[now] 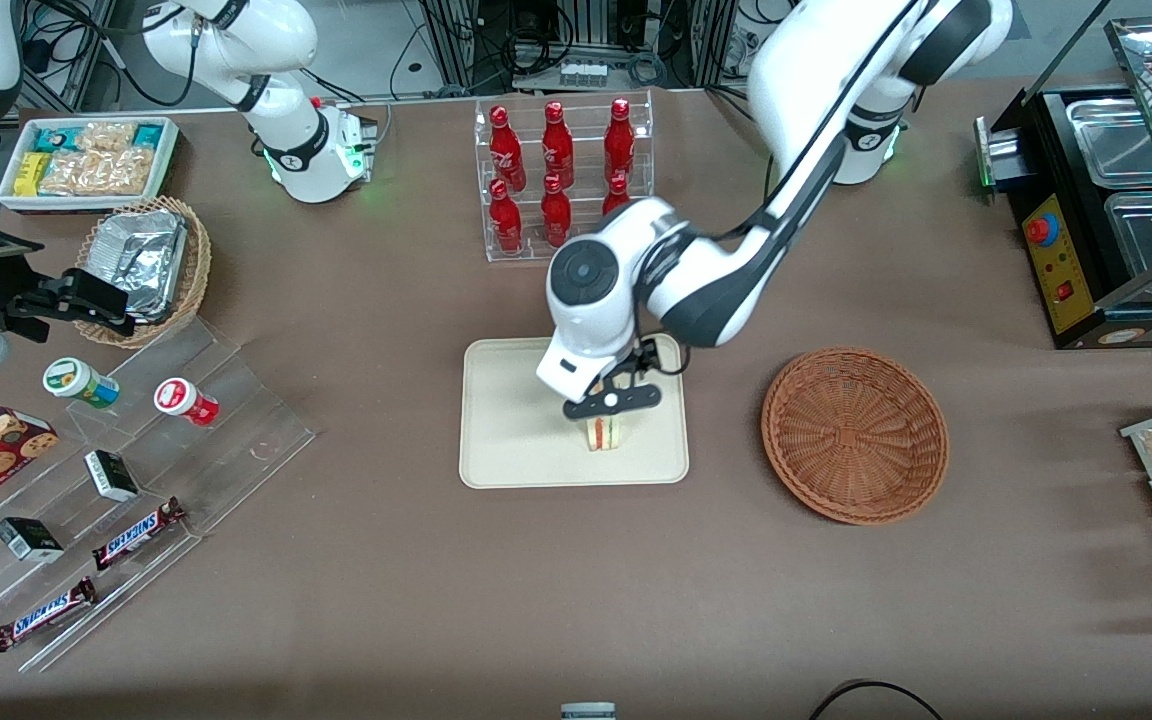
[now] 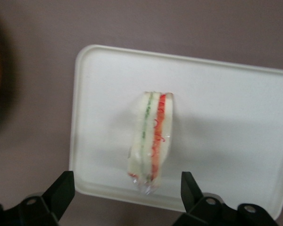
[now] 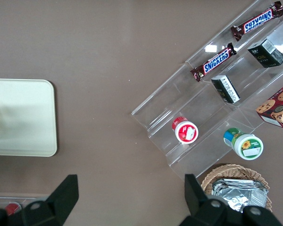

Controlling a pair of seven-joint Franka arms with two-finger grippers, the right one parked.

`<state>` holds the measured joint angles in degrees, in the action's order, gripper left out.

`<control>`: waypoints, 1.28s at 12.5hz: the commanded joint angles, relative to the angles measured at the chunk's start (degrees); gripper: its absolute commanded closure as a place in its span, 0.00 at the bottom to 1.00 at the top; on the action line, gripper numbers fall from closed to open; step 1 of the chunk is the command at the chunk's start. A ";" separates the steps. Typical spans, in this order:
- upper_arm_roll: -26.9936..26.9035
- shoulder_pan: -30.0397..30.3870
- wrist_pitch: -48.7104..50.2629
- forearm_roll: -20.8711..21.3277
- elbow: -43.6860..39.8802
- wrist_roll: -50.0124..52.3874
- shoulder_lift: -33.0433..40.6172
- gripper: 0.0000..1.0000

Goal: Place sandwich from basket to tray

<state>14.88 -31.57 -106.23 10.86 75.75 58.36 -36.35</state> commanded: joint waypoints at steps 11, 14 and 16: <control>-0.03 25.22 28.10 -7.43 7.82 -23.51 29.48 0.00; -0.12 33.21 29.67 -9.00 10.03 -37.31 33.27 0.00; -0.12 39.02 31.52 -9.98 9.86 -46.45 35.03 0.00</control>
<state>14.18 2.94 -75.85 2.49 83.58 18.77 -4.74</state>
